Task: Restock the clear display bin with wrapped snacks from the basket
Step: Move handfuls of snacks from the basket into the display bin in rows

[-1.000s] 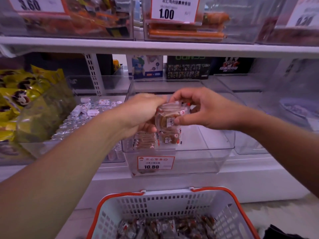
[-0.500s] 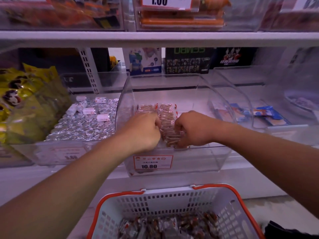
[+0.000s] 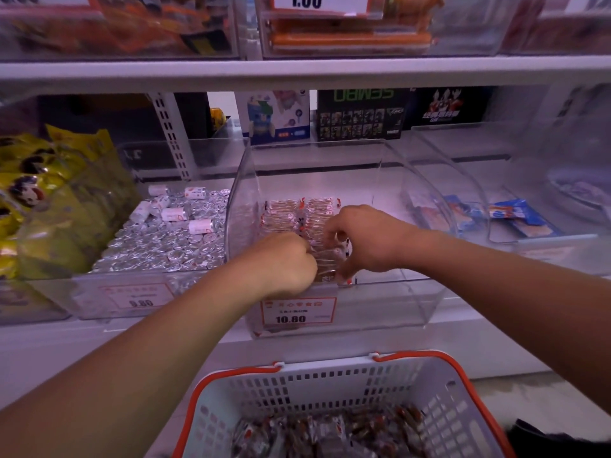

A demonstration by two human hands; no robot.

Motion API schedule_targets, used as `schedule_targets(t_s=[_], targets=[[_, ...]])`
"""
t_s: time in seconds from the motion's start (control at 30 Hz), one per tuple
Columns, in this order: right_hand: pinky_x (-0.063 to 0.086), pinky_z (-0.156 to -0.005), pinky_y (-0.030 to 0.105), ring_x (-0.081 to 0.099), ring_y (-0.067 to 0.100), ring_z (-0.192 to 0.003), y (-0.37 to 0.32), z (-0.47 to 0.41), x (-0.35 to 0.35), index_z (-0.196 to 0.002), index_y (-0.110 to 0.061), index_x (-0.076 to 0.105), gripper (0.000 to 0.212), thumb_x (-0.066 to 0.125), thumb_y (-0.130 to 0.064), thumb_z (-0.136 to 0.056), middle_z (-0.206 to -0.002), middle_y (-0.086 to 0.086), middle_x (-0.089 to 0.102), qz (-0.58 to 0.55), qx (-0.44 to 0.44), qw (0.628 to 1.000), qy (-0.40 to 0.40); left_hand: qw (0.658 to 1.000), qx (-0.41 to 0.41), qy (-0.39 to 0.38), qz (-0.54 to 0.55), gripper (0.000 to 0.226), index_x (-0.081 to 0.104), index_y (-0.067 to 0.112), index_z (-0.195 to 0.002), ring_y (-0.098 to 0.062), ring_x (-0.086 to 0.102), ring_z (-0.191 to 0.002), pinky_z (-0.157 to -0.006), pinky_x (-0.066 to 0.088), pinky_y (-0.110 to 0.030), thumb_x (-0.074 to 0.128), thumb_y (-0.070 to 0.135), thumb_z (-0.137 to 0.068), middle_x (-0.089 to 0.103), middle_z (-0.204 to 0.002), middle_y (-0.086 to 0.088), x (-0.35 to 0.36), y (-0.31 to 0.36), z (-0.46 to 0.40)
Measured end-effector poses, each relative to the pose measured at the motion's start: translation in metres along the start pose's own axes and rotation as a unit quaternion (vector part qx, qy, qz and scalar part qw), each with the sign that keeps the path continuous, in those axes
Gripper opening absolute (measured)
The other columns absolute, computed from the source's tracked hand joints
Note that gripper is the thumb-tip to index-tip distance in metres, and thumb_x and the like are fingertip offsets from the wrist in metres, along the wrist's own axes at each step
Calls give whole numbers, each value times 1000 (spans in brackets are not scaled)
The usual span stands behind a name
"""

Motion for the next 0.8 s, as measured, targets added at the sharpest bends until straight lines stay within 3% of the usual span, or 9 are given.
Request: schedule_targets(t_s=[0.1,0.27,0.37,0.43,0.53,0.6,0.67,0.73,0.8], targets=[[48,-78,31,55,17,-91,0,8,-9,-103,-25,67,48,91,-35,-62,-99,-3,61,3,0,1000,14,997,15,68,24,32,71,19,-112,-27,60,-109,-94,50,-33,48,14,-91,67,-120,-7,-12,3,4],[51,-73,36,56,15,-77,-23,51,-55,-89,-24,67,12,71,-34,-83,-82,-8,61,35,-48,983,171,942,129,298,86,20,70,19,-76,-14,64,-68,-69,54,-31,60,25,-92,69,-71,4,-64,20,44],[43,-53,29,42,13,-53,-49,103,-60,-72,-23,59,17,62,-32,-85,-56,-12,39,32,-142,957,252,918,290,267,45,44,42,15,-48,-8,40,-40,-49,33,-15,60,25,-87,39,-40,6,-63,45,84],[39,-52,28,46,17,-51,-57,124,-21,-69,-22,57,21,59,-34,-87,-54,-9,39,24,-175,970,167,914,359,189,-22,43,27,12,-48,-15,28,-39,-47,22,-15,57,22,-77,25,-41,-5,-37,51,104],[46,-67,31,63,23,-81,-52,147,90,-88,-22,65,23,55,-42,-90,-80,0,65,76,-150,978,-127,948,289,-3,-134,36,33,10,-51,-18,25,-41,-45,32,-31,53,32,-71,27,-45,-7,42,27,99],[48,-81,33,63,27,-103,-38,178,171,-110,-22,65,26,59,-39,-92,-110,7,67,123,-132,932,-315,947,215,-135,-199,32,46,12,-56,-22,37,-47,-49,34,-32,55,35,-77,43,-51,-5,113,1,97],[43,-93,32,55,29,-120,-21,217,239,-132,-12,55,47,65,-35,-92,-132,14,58,126,-97,876,-456,929,151,-262,-212,28,58,15,-67,-21,51,-57,-55,40,-26,58,36,-87,62,-70,-5,183,-28,105],[41,-99,31,52,31,-124,-4,242,287,-139,-6,47,62,70,-34,-89,-138,18,53,98,-40,855,-507,925,60,-331,-178,25,64,15,-81,-16,54,-57,-49,45,-18,62,38,-91,68,-83,-7,243,-63,115],[43,-102,33,54,32,-123,9,252,321,-141,-6,45,69,75,-33,-85,-139,19,53,59,26,858,-510,924,-42,-354,-137,41,65,5,-115,-22,63,-79,-69,55,-24,61,40,-94,68,-110,-14,297,-99,131]])
Point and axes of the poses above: each hand's wrist, its own z-axis away from the middle knuckle, its own x-axis out of the palm, y = z × x, the point moved 9 cm from there along -z, towards the middle knuckle
